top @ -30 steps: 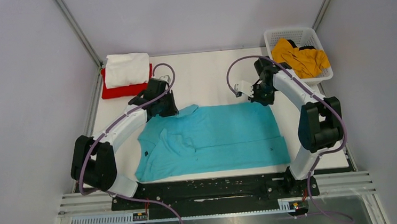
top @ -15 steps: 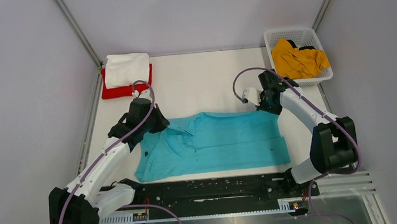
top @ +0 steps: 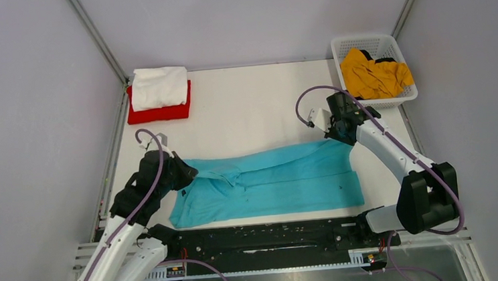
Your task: Fold and stack the t-shirts
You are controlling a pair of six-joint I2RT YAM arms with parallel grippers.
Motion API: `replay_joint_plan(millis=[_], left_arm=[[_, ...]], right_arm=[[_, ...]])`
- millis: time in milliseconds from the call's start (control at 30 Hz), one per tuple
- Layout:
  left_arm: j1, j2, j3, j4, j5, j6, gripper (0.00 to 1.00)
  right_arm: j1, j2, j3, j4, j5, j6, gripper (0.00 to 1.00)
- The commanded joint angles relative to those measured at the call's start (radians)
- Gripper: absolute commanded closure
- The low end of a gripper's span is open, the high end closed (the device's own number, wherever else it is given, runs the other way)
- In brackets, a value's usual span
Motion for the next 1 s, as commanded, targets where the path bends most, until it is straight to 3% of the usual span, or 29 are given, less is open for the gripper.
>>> replay_joint_plan(millis=[0,733,800,900,933,967], left_arm=[[-0.003,-0.078,0.03,-0.105,-0.061,-0.029,1.0],[-0.003,-0.247,-0.095,-0.238,-0.055,-0.223,1.0],[-0.003,-0.267,-0.111,-0.249,-0.062,-0.256,1.0],[-0.003,-0.292,-0.122,-0.304,-0.081,-0.308,1.0],[-0.004,-0.301,-0.121,-0.326,-0.084,-0.325,1.0],[-0.003,-0.308,-0.12,-0.345,-0.087,-0.338,1.0]], right_arm=[[0.017,-0.042,-0.007,0.01,0.055,0.053,1.0],[0.124,-0.089,-0.233,-0.038,0.173,0.37,0.98],[0.132,-0.072,-0.221,-0.068,0.184,0.397,0.8],[0.142,-0.083,-0.21,-0.106,0.229,0.429,0.61],[0.144,-0.094,-0.205,-0.12,0.245,0.443,0.21],[0.145,-0.109,-0.2,-0.133,0.264,0.459,0.03]])
